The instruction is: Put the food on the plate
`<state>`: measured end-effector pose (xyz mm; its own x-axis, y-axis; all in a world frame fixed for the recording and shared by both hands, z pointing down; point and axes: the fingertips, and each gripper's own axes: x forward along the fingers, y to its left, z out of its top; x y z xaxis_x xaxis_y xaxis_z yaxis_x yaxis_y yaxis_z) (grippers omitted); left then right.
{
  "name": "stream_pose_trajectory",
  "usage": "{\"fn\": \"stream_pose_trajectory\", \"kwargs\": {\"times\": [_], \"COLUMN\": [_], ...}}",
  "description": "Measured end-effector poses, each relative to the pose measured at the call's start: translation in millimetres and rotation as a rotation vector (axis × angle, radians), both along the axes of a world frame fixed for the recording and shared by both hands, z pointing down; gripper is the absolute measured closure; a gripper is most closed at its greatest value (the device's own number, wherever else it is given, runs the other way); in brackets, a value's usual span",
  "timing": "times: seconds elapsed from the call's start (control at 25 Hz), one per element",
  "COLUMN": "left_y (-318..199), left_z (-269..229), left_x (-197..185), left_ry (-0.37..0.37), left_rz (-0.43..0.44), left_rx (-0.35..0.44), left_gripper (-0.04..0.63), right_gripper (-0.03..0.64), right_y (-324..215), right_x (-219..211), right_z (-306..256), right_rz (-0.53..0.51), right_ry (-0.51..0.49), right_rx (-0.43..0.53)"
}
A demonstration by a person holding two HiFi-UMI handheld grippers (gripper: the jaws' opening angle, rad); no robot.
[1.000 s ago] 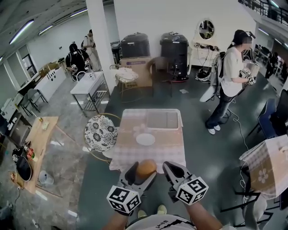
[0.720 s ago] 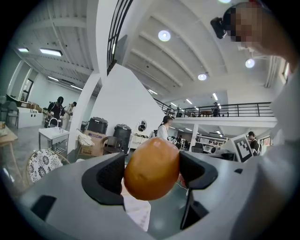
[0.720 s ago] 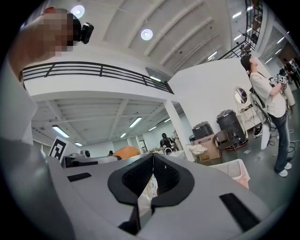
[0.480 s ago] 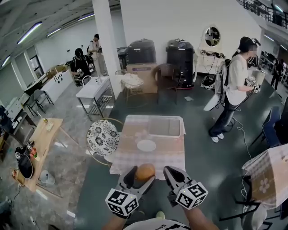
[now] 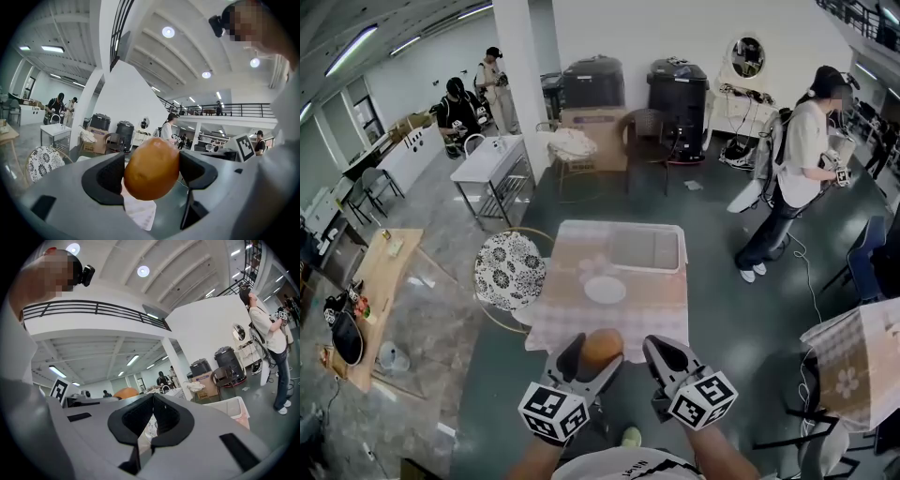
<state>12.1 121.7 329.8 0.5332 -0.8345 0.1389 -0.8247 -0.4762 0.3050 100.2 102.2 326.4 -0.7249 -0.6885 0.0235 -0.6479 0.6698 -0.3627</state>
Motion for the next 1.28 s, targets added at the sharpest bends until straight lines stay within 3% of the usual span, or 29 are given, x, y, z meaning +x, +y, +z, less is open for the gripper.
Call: {"fn": "stream_pose_trajectory", "kwargs": {"times": [0.76, 1.28], "left_y": [-155.9, -222.7], "left_z": [54.0, 113.4], "left_x": [-78.2, -68.5], "left_ry": [-0.102, -0.172], "left_rz": [0.124, 0.183], "left_rx": [-0.025, -0.097], "left_gripper": [0.239, 0.239], "right_gripper": [0.601, 0.601], "right_y": [-148.0, -205.2], "right_x": [-83.3, -74.0], "right_z": [27.8, 68.9], "right_rz": [0.120, 0.195], "right_ry": [0.050, 0.055], "right_rx": [-0.042, -0.115]}}
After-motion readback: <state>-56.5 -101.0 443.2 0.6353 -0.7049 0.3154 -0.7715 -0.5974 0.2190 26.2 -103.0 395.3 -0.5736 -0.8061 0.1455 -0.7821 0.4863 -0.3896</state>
